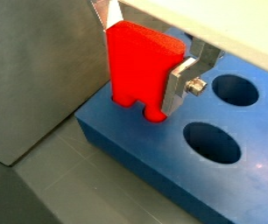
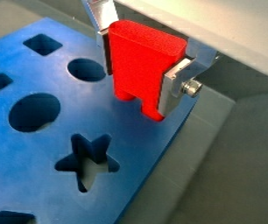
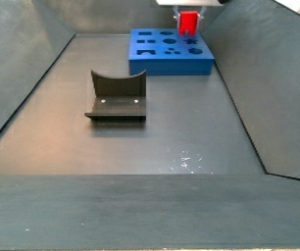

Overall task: Pick up the square-circle object. Move up. Rotate the square-circle object. Move to above the board. Insert the square-circle object.
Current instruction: Insert the square-circle object.

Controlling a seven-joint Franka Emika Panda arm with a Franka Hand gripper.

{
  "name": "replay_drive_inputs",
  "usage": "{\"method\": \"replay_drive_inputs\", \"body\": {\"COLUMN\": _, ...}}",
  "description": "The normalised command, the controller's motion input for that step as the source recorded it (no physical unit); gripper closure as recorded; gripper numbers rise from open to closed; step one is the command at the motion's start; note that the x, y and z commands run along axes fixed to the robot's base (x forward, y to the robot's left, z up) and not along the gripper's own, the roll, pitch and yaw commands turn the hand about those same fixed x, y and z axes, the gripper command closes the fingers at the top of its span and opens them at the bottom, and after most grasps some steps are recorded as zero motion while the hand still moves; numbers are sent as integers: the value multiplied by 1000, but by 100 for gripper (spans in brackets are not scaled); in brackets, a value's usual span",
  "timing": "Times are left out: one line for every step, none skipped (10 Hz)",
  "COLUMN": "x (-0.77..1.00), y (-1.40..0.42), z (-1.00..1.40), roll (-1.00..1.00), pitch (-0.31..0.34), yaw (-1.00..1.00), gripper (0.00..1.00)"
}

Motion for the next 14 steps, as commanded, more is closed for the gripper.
{"method": "replay_drive_inputs", "body": {"x": -366, "y": -63, "z": -509, "roll": 114, "pitch": -367, "yaw": 294, "gripper": 100}}
{"method": "replay_drive_inputs", "body": {"x": -297, "y": -103, "z": -523, "roll": 107, "pitch": -360, "yaw": 251, "gripper": 100}}
{"method": "replay_drive_inputs", "body": {"x": -37, "y": -123, "z": -640, "roll": 96, "pitch": -290, "yaw": 171, "gripper": 100}}
{"method": "replay_drive_inputs", "body": {"x": 391, "y": -34, "z": -957, "roll": 50, "pitch": -114, "yaw": 20, "gripper": 100}}
{"method": "replay_drive_inputs", "body": {"x": 654, "y": 0, "z": -1000, "roll": 40, "pitch": -1, "yaw": 0, "gripper": 100}}
{"method": "replay_drive_inputs", "body": {"x": 674, "y": 51, "z": -857, "roll": 17, "pitch": 0, "yaw": 0, "gripper": 100}}
{"method": "replay_drive_inputs", "body": {"x": 454, "y": 80, "z": -466, "roll": 0, "pitch": 0, "yaw": -6, "gripper": 100}}
{"method": "replay_drive_inputs", "body": {"x": 0, "y": 0, "z": 0, "roll": 6, "pitch": 0, "yaw": 0, "gripper": 100}}
{"method": "replay_drive_inputs", "body": {"x": 0, "y": 0, "z": -480, "roll": 144, "pitch": -90, "yaw": 20, "gripper": 100}}
{"method": "replay_drive_inputs", "body": {"x": -6, "y": 0, "z": -771, "roll": 164, "pitch": -179, "yaw": 37, "gripper": 100}}
{"method": "replay_drive_inputs", "body": {"x": 0, "y": 0, "z": -806, "roll": 149, "pitch": -166, "yaw": 20, "gripper": 100}}
{"method": "replay_drive_inputs", "body": {"x": 0, "y": 0, "z": -854, "roll": 137, "pitch": -139, "yaw": 9, "gripper": 100}}
{"method": "replay_drive_inputs", "body": {"x": 0, "y": 0, "z": -337, "roll": 0, "pitch": -119, "yaw": 0, "gripper": 100}}
{"method": "replay_drive_inputs", "body": {"x": 0, "y": 0, "z": 0, "roll": 0, "pitch": -10, "yaw": 0, "gripper": 100}}
